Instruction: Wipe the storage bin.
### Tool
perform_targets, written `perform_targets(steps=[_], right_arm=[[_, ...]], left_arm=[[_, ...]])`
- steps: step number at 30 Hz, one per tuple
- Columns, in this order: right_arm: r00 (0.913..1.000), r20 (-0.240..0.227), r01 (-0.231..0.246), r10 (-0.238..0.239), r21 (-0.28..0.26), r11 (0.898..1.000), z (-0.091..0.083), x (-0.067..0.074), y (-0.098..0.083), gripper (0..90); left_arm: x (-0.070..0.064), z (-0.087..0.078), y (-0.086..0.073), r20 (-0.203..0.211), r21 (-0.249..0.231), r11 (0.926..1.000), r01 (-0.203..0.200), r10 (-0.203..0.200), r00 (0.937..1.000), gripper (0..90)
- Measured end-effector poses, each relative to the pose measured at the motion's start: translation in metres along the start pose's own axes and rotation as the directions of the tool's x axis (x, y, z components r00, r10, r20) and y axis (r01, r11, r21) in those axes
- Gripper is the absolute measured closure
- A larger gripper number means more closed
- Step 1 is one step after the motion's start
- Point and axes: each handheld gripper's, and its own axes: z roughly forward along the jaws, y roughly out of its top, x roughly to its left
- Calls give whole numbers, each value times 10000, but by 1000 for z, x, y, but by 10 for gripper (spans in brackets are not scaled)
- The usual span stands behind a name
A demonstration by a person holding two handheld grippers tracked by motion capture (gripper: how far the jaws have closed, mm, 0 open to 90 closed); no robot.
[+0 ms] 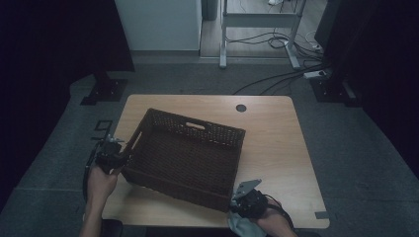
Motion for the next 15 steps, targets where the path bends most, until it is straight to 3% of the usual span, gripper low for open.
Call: perform_targets(steps=[5,8,10,15], right_arm=[[10000,-64,28,-28,-30,10000,-2,3,-1,766],[9994,-331,-25,21,-132,9999,-4,5,-2,766],[9994,-285,192,-194,-52,9998,-4,7,-1,766],[9998,-207,15,-18,-132,9999,-8,3,-3,770]], left_arm=[[-1,-1,-1,-31,24,10000,36,-36,10000,829],[-1,-1,-1,-56,34,10000,36,-36,10000,827],[-1,-1,-1,-40,22,10000,36,-36,10000,826],[0,-1,-2,85,-42,10000,46,-46,10000,817]])
